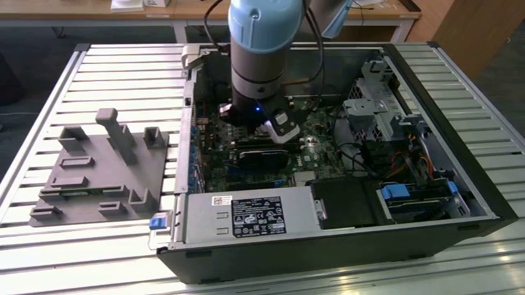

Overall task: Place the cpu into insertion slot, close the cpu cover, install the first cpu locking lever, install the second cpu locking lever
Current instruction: 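Install the second cpu locking lever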

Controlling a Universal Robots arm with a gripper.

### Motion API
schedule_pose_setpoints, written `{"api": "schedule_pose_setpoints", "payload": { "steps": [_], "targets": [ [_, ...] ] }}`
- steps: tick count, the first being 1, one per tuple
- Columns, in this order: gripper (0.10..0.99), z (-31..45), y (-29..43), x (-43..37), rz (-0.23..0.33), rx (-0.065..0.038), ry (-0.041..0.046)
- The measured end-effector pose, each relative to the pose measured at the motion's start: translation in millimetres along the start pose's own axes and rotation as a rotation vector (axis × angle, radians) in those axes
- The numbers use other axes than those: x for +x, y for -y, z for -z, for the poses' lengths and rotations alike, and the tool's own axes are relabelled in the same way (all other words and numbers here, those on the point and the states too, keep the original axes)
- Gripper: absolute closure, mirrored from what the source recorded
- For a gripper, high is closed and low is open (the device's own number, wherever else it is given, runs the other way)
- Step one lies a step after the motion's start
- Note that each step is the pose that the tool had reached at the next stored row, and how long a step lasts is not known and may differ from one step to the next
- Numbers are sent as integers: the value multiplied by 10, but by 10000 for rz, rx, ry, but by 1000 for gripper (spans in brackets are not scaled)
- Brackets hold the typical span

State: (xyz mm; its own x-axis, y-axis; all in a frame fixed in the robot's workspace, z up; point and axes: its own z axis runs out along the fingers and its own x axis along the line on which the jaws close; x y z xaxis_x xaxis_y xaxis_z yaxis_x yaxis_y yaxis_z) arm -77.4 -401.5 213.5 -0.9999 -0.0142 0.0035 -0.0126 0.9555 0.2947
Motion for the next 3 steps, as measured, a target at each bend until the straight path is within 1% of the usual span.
{"api": "schedule_pose_setpoints", "payload": {
  "steps": [3],
  "targets": [
    [980,57,-18,0,-1,0,0]
  ]
}}
